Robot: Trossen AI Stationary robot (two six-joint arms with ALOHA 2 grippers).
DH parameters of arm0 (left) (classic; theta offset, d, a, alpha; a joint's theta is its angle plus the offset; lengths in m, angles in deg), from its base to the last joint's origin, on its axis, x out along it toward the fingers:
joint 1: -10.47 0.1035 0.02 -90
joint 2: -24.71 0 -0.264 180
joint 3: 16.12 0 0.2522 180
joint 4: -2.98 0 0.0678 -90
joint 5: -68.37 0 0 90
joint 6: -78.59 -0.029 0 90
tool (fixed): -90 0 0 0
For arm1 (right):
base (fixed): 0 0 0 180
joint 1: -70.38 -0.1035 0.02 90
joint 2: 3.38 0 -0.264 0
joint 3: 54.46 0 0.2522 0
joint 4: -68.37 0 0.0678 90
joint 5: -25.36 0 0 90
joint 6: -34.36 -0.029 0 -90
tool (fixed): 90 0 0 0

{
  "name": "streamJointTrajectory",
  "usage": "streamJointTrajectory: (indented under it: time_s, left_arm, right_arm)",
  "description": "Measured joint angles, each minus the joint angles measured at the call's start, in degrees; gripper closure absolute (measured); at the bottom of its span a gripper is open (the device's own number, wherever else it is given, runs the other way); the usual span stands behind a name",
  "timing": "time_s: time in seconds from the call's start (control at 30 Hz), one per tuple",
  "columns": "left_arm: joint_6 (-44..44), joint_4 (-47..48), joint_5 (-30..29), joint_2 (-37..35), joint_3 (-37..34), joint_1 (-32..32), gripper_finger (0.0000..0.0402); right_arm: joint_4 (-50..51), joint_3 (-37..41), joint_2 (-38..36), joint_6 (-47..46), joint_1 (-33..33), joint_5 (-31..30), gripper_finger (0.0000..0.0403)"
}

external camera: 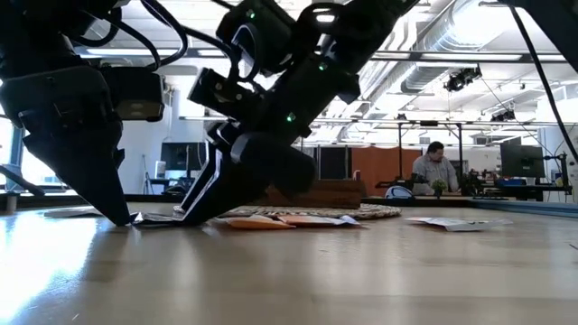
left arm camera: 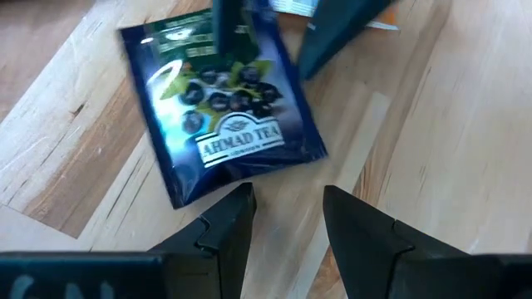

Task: Pick & Place Tea
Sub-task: Put the black tea bag into the middle section of the wooden organizer

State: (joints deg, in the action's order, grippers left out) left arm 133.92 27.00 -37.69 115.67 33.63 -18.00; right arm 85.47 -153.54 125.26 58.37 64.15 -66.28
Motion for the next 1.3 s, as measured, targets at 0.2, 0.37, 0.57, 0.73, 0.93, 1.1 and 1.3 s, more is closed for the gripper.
streamJointTrajectory:
  time_s: [0.2,0.37,0.57,0.73,0.93,1.1,1.3]
  left_arm:
    - [0.0,-0.02,0.02,0.0,0.0,-0.02,0.025]
    - [0.0,0.0,0.04,0.0,0.0,-0.02,0.025]
    - [0.0,0.03,0.47,0.0,0.0,-0.02,0.025]
    - [0.46,0.04,2.09,-1.09,-0.01,-0.04,0.025]
    - [0.27,7.24,1.72,-9.43,2.86,-2.83,0.025]
    - [3.62,20.68,-7.03,-17.35,3.1,-1.85,0.025]
    - [0.32,19.85,-6.55,-19.43,1.8,6.1,0.025]
  right_arm:
    - [3.11,-0.06,0.12,-3.89,2.29,5.39,0.0288]
    - [3.69,-0.24,2.0,-3.96,2.41,6.42,0.0366]
    - [3.66,-0.24,2.63,-1.5,1.64,5.56,0.0392]
    - [4.0,-0.02,0.34,-1.87,1.35,5.54,0.0398]
    - [5.17,0.07,-0.35,-2.61,1.25,5.85,0.0399]
    - [3.94,0.07,-0.4,-2.93,-0.24,5.54,0.0399]
    - [1.53,0.07,-0.42,-3.48,-1.77,5.56,0.0396]
